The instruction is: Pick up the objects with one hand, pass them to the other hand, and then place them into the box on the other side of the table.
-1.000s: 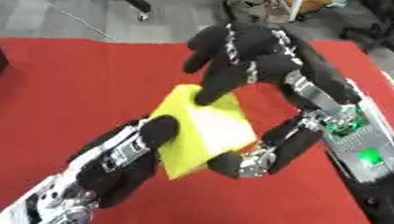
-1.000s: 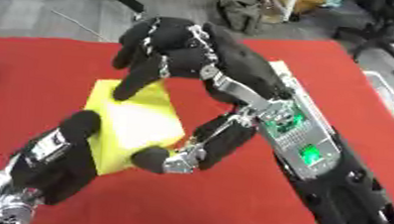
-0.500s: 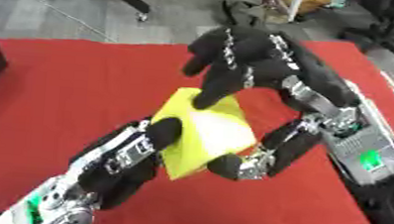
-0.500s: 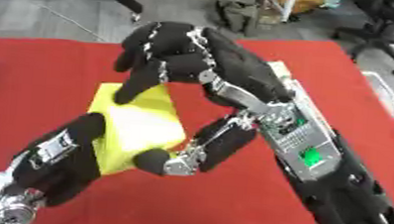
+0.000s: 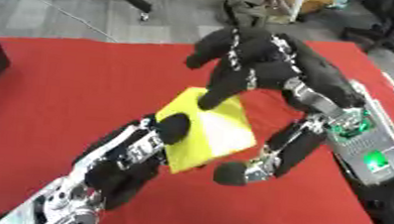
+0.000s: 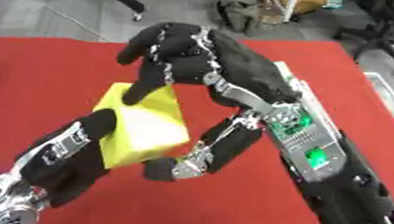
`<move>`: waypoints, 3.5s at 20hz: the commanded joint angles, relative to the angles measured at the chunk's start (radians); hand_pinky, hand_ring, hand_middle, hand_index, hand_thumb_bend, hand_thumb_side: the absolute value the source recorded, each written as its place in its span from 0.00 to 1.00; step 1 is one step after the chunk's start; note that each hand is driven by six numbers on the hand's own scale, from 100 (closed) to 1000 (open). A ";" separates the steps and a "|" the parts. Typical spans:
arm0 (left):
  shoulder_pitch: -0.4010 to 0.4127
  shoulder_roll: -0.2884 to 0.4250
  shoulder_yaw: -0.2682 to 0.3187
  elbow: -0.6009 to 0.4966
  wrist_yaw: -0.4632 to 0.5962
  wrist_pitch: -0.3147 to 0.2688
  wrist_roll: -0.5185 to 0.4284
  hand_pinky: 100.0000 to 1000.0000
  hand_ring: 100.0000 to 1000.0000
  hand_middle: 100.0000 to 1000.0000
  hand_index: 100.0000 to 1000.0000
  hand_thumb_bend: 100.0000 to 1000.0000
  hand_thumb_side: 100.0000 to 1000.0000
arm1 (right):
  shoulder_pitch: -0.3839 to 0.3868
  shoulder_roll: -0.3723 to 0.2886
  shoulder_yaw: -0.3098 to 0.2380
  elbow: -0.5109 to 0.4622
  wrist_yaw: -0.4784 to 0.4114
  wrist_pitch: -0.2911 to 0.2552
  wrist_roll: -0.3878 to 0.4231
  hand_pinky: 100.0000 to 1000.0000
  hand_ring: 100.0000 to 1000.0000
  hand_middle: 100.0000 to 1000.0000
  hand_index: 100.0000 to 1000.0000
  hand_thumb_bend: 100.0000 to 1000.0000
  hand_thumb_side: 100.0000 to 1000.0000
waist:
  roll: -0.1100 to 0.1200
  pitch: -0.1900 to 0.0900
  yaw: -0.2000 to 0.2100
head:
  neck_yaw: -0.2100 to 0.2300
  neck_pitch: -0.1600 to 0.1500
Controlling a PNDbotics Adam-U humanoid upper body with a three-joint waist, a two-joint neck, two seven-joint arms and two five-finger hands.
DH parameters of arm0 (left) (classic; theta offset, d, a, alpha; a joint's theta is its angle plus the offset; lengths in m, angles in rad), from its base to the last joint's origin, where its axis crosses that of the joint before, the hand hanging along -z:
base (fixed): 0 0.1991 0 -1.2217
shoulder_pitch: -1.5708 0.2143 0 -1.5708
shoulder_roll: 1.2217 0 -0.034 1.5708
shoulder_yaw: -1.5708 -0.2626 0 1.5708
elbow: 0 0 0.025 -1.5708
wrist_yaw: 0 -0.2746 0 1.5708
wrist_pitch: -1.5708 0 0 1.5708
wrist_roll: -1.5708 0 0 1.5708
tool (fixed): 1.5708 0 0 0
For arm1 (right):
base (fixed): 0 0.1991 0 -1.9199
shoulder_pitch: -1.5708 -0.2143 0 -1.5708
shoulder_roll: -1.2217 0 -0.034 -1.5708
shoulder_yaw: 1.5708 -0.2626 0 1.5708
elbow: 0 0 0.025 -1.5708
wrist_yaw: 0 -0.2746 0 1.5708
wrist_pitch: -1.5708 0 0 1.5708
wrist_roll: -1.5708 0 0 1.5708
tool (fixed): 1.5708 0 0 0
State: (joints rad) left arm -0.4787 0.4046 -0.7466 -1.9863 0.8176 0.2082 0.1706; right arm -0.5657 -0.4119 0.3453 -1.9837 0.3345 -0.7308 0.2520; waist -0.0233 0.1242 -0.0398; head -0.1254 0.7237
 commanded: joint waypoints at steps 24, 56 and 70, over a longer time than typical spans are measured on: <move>0.078 0.008 0.033 -0.014 -0.017 -0.025 0.075 0.91 0.43 0.32 0.38 0.07 0.42 | 0.028 0.047 -0.137 -0.016 0.080 0.088 -0.236 0.79 0.79 0.81 0.97 0.56 0.46 | 0.004 -0.014 -0.004 | 0.009 -0.005; 0.171 0.584 0.749 0.810 -0.715 0.685 0.736 0.92 0.82 0.75 0.74 0.67 0.46 | 0.229 -0.005 -0.210 -0.016 0.087 0.098 -0.203 0.85 0.79 0.77 0.96 0.45 0.49 | 0.026 -0.034 -0.111 | 0.508 -0.175; 0.210 0.604 0.802 0.622 -0.838 0.699 0.736 0.95 0.92 0.86 0.79 0.81 0.64 | 0.242 -0.009 -0.232 -0.016 0.097 0.115 -0.203 0.85 0.78 0.76 0.96 0.44 0.50 | 0.034 -0.034 -0.102 | 0.415 -0.172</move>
State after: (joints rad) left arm -0.2627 0.9607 0.0459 -1.3270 -0.0127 0.5519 0.5524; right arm -0.3161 -0.3958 0.1247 -1.9843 0.4275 -0.6190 0.0519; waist 0.0095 0.1005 -0.1428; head 0.3010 0.5601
